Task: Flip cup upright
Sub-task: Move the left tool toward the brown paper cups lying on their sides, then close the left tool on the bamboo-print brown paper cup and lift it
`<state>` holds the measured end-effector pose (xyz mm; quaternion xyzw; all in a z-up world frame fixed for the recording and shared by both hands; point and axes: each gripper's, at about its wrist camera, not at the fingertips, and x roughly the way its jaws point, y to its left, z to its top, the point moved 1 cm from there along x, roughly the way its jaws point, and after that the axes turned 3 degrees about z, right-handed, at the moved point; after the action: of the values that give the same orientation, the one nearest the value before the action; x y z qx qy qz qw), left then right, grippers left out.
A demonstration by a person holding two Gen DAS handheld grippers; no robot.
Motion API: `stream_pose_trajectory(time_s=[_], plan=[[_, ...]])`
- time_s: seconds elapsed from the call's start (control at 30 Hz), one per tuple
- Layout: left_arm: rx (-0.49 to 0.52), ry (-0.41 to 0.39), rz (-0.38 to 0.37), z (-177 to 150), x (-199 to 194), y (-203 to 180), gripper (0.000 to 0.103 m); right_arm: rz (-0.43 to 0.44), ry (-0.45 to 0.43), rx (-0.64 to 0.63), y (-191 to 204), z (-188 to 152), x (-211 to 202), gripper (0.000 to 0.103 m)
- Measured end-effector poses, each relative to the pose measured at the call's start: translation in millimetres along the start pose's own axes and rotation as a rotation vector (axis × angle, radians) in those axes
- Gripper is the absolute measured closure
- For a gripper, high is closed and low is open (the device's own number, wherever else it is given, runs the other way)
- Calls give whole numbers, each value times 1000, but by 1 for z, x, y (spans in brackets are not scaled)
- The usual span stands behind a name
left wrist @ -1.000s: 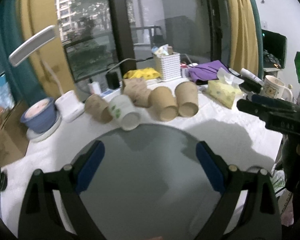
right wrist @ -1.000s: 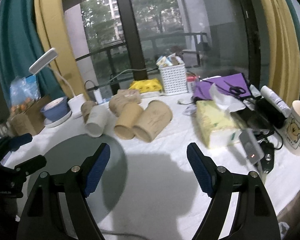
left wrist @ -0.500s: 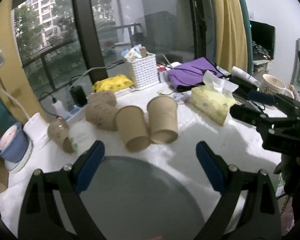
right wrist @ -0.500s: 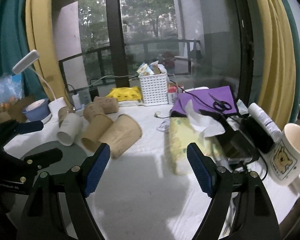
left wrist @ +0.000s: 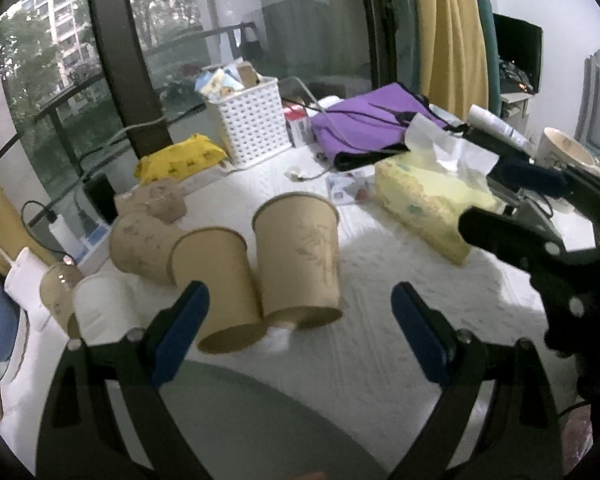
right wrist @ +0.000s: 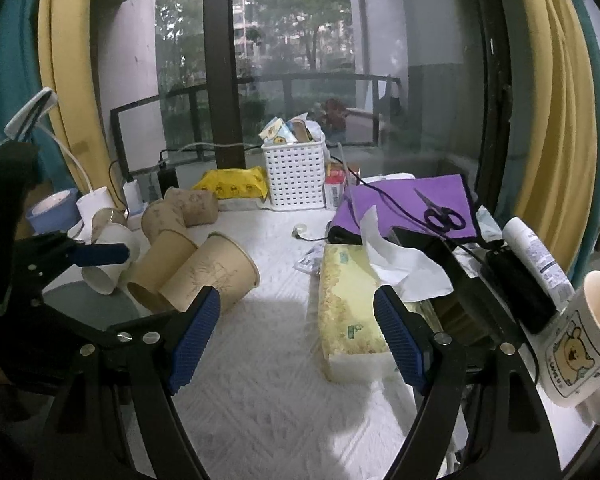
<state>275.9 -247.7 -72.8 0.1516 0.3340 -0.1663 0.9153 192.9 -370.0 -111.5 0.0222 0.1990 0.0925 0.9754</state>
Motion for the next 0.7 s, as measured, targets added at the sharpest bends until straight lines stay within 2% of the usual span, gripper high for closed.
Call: stream_pose_trajectory(time_s=[0.07, 0.17, 0.33, 0.37, 0.47, 0.5, 0.7], plan=[[9, 9, -4, 2, 8, -1, 10, -1, 12, -6, 1, 0, 5, 21], [19, 26, -11, 6, 20, -1, 21, -7, 27, -4, -2, 1, 12, 21], [40, 53, -16, 8, 35, -4, 25, -20, 36, 14, -8, 1, 19, 21], [48, 64, -19, 8, 39, -5, 30, -21, 37, 17, -9, 1, 19, 21], [65, 109, -19, 7, 52, -8, 34, -23, 44, 20, -10, 0, 22, 21], [66, 116, -20, 7, 55, -9, 42, -23, 46, 21, -10, 0, 22, 21], [50, 109, -42, 6, 52, -7, 44, -34, 46, 25, -11, 0, 19, 21]])
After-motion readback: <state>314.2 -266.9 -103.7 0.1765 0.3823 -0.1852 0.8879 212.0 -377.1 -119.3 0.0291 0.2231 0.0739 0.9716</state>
